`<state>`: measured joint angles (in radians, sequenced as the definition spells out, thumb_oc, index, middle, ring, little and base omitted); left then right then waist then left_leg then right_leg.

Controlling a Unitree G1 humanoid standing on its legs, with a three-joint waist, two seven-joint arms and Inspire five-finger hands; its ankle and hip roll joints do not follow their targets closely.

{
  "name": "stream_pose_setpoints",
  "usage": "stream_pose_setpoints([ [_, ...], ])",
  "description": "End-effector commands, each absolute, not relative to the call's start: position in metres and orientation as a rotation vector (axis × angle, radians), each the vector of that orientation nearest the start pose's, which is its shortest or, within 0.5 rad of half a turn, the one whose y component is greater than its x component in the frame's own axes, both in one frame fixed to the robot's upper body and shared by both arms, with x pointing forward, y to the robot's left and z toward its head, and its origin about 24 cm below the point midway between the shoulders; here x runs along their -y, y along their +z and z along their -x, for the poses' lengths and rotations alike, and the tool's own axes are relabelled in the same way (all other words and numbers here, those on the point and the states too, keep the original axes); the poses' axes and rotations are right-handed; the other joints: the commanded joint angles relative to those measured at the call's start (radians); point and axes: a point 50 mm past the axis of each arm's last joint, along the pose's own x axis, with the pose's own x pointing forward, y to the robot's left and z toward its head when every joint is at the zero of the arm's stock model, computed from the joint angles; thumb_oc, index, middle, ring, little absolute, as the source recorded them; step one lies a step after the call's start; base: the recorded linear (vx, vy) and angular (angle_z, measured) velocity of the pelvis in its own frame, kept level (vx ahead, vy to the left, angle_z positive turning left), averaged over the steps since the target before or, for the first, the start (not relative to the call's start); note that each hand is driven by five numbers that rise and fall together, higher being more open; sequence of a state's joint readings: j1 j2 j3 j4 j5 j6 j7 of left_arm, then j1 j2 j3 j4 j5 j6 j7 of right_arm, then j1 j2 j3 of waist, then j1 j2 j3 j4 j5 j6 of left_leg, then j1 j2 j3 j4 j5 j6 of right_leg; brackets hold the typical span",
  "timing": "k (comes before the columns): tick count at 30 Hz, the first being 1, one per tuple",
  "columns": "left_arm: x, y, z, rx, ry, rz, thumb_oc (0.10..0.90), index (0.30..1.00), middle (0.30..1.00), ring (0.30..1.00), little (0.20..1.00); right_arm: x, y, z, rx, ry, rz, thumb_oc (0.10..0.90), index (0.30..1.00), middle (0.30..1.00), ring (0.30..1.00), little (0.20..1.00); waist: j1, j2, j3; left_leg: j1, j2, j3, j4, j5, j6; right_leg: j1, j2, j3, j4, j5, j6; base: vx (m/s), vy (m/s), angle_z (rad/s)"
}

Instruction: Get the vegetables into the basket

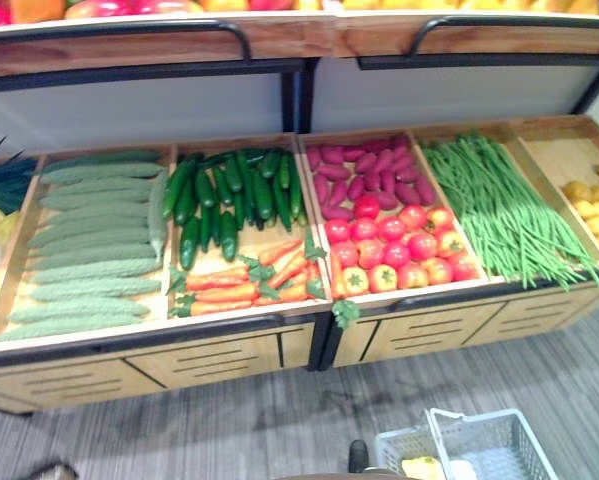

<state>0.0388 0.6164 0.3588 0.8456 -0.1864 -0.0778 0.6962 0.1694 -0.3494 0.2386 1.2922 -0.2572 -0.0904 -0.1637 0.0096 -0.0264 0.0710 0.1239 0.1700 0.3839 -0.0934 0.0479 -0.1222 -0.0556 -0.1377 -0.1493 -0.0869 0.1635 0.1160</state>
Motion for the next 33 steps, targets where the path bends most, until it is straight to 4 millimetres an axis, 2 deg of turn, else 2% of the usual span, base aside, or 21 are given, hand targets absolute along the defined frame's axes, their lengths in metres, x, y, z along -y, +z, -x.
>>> stream_pose_setpoints([
  [1,-0.436,0.069,-0.17,-0.188,1.227,-1.014,0.9,1.0,1.0,1.0,1.0,0.274,-0.157,-0.028,-1.274,0.029,0.716,0.4,0.3,0.3,0.3,0.3,-0.039,-0.019,0.04,-0.034,0.001,-0.041,0.006,0.056,-0.025,0.094,-0.067,-0.026,0.007,-0.018,0.094,0.0,0.011,0.12],
  [3,-0.427,0.08,-0.183,-0.14,1.077,-1.204,0.9,1.0,1.0,1.0,1.0,0.278,-0.155,-0.031,-1.266,0.021,0.718,0.4,0.3,0.3,0.3,0.3,-0.046,-0.018,0.041,-0.034,-0.003,-0.041,0.006,0.053,-0.023,0.093,-0.071,-0.026,0.006,-0.013,0.097,-0.02,0.02,0.1],
  [4,-0.427,0.079,-0.185,-0.157,1.052,-1.238,0.9,1.0,1.0,1.0,1.0,0.28,-0.154,-0.032,-1.267,0.019,0.727,0.4,0.3,0.3,0.3,0.3,-0.047,-0.017,0.04,-0.034,-0.005,-0.04,0.006,0.051,-0.022,0.092,-0.073,-0.025,0.006,-0.011,0.099,0.0,0.0,0.0],
  [5,-0.416,0.092,-0.2,-0.071,0.96,-1.288,0.9,1.0,1.0,1.0,1.0,0.28,-0.154,-0.035,-1.258,0.022,0.73,0.4,0.3,0.3,0.3,0.3,-0.051,-0.016,0.041,-0.031,-0.007,-0.039,0.006,0.047,-0.021,0.093,-0.077,-0.023,0.005,-0.008,0.102,-0.01,0.029,-0.03],
  [7,-0.402,0.101,-0.214,0.004,0.824,-1.36,0.9,1.0,1.0,1.0,1.0,0.284,-0.152,-0.04,-1.239,0.019,0.74,0.4,0.3,0.3,0.3,0.3,-0.058,-0.014,0.038,-0.032,-0.009,-0.035,0.006,0.045,-0.02,0.088,-0.081,-0.018,0.005,0.0,0.104,-0.01,0.031,-0.04],
  [9,-0.399,0.095,-0.22,-0.02,0.745,-1.362,0.9,1.0,1.0,1.0,1.0,0.286,-0.15,-0.045,-1.225,0.025,0.749,0.4,0.3,0.3,0.3,0.3,-0.068,-0.013,0.037,-0.031,-0.01,-0.03,0.006,0.043,-0.02,0.086,-0.084,-0.012,0.005,0.005,0.106,-0.01,0.034,-0.02],
  [12,-0.379,0.102,-0.244,0.029,0.5,-1.352,0.9,1.0,1.0,1.0,1.0,0.292,-0.146,-0.053,-1.199,0.038,0.768,0.4,0.3,0.3,0.3,0.3,-0.089,-0.01,0.035,-0.026,-0.012,-0.02,0.006,0.04,-0.02,0.08,-0.086,0.002,0.002,0.012,0.108,0.0,0.038,-0.08],
  [16,-0.375,0.106,-0.25,0.039,0.447,-1.341,0.9,1.0,1.0,1.0,1.0,0.291,-0.145,-0.056,-1.179,0.05,0.775,0.4,0.3,0.3,0.3,0.3,-0.095,-0.012,0.033,-0.023,-0.012,-0.013,0.006,0.038,-0.02,0.075,-0.085,0.009,0.002,0.014,0.109,0.01,0.015,-0.13],
  [19,-0.366,0.114,-0.264,0.04,0.341,-1.314,0.9,1.0,1.0,1.0,1.0,0.297,-0.143,-0.056,-1.181,0.058,0.787,0.4,0.3,0.3,0.3,0.3,-0.112,-0.012,0.032,-0.019,-0.01,-0.002,0.006,0.035,-0.021,0.066,-0.083,0.023,0.0,0.016,0.11,0.01,0.02,-0.08],
  [25,-0.361,0.124,-0.279,0.065,0.328,-1.291,0.9,1.0,1.0,1.0,1.0,0.295,-0.144,-0.057,-1.184,0.076,0.79,0.4,0.3,0.3,0.3,0.3,-0.126,-0.016,0.034,-0.019,-0.008,0.008,0.006,0.033,-0.019,0.054,-0.079,0.04,0.001,0.017,0.11,0.01,0.01,-0.09],
  [33,-0.359,0.125,-0.287,0.033,0.293,-1.314,0.9,1.0,1.0,1.0,1.0,0.296,-0.143,-0.058,-1.186,0.089,0.802,0.4,0.3,0.3,0.3,0.3,-0.135,-0.013,0.039,-0.017,-0.008,0.013,0.006,0.032,-0.019,0.048,-0.078,0.05,0.002,0.017,0.109,0.0,0.002,-0.01],
])
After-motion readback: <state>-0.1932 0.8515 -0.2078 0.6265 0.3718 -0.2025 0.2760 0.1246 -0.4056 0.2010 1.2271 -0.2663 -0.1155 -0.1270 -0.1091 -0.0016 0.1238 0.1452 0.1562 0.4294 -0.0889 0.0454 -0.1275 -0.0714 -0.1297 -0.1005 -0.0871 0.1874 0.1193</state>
